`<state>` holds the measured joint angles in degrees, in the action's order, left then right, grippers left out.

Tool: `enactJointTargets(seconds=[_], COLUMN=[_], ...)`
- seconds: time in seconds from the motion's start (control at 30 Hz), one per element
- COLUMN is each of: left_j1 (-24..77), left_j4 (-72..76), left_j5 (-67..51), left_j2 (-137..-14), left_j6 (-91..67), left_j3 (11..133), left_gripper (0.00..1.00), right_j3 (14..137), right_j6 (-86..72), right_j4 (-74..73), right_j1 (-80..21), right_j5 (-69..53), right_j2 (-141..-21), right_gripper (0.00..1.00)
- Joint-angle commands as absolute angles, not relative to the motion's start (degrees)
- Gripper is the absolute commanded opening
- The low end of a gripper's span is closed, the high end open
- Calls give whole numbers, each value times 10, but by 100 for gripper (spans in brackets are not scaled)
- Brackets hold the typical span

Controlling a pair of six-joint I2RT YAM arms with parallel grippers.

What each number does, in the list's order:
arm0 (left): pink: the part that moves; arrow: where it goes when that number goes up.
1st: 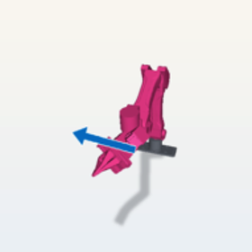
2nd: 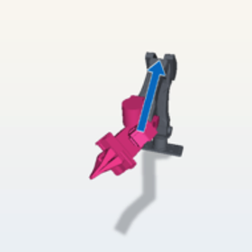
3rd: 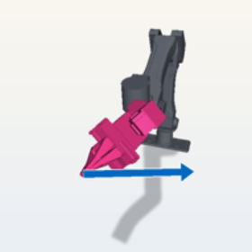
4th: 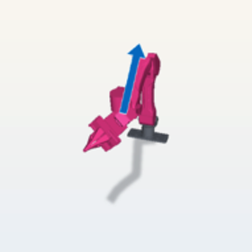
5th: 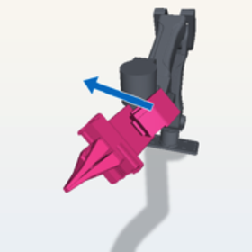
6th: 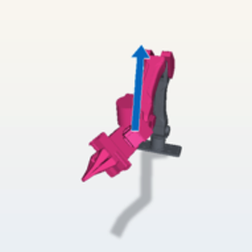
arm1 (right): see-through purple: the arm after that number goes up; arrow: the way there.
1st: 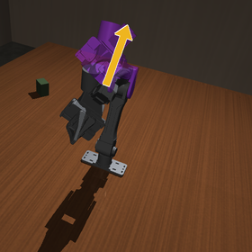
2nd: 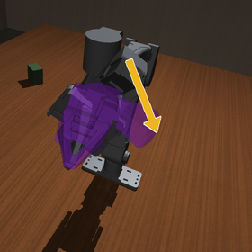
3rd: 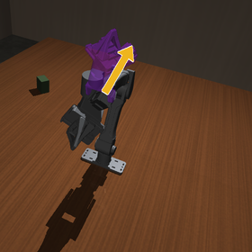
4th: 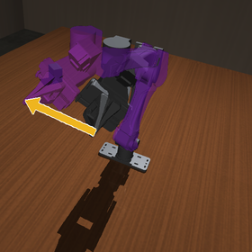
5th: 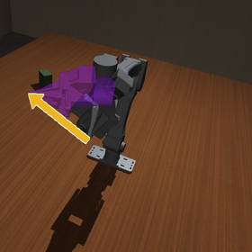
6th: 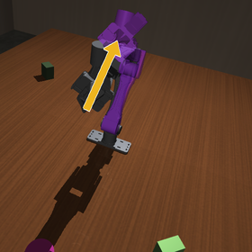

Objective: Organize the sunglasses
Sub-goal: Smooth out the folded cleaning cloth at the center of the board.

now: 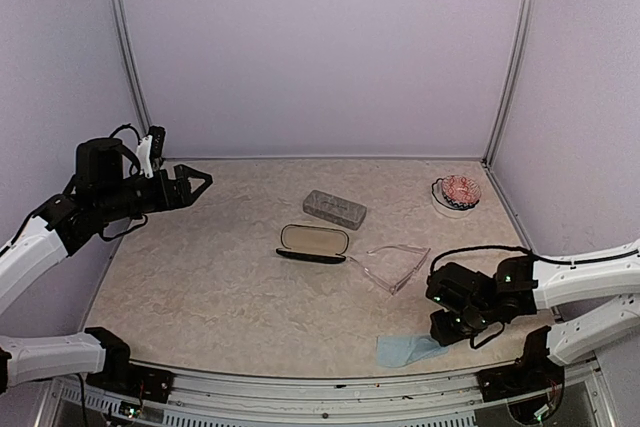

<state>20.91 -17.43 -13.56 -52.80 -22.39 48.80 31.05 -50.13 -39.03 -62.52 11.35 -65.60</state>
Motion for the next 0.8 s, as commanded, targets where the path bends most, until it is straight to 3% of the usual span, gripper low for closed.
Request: enactJointTargets(seconds=[0.0, 0.77], left_j1=[204, 204], left_j4=[-170, -171], left_j5=[-144, -144], left_j2=[-528, -530], left_j6=[-214, -214], left_j3=[484, 484], left_gripper=[99, 99], right_j3=[302, 300], right_j6=[-505, -490], right_j4=[-381, -373], right_j1=[-612, -605], right_j5=[110, 98], right_j2=[-657, -670], right_gripper=[29, 21])
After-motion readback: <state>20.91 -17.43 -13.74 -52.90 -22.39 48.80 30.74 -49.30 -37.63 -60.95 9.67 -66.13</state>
